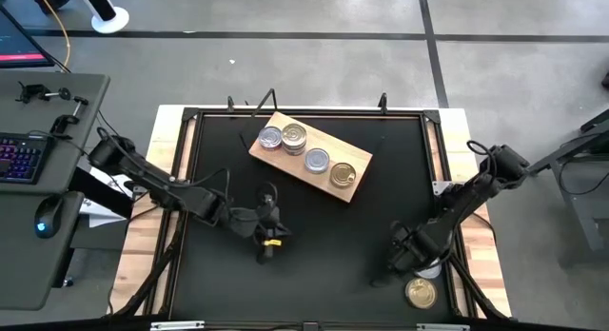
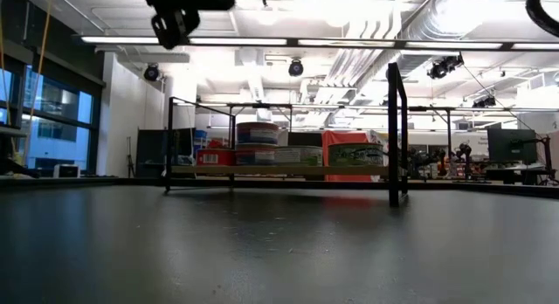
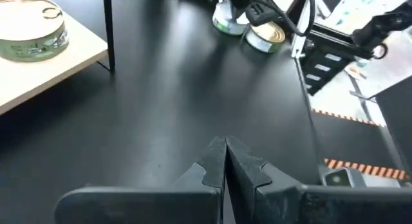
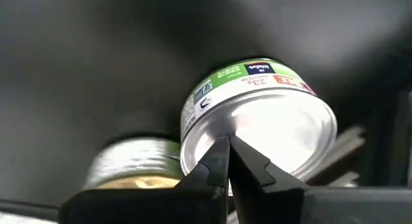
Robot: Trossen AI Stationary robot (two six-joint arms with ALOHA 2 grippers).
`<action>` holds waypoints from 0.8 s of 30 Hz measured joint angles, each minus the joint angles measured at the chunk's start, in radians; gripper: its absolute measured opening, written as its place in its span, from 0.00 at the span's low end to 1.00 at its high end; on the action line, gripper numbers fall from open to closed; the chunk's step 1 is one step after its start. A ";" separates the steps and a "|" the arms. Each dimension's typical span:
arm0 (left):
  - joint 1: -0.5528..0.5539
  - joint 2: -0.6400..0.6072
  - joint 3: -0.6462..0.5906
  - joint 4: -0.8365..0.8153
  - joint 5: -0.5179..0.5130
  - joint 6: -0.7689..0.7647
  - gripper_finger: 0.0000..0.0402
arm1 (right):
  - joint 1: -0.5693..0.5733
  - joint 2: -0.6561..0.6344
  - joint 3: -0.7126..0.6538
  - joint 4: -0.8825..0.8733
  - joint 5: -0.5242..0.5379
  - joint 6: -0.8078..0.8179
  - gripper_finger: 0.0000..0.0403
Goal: Stack canned seafood by type on shelf
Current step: Stack the green tuna can on top of the green tuna on the shelf
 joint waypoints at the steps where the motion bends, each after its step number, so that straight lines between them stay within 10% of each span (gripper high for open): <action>1: -0.008 -0.011 0.000 -0.015 -0.002 -0.006 0.00 | -0.011 -0.001 0.000 0.025 0.016 0.001 0.00; 13: -0.079 -0.157 0.001 -0.260 -0.207 -0.092 0.00 | -0.213 0.003 0.000 0.369 0.403 -0.104 0.00; 24: -0.105 -0.059 0.000 -0.186 -0.238 -0.113 0.00 | -0.346 0.176 0.048 0.716 0.392 -0.327 0.00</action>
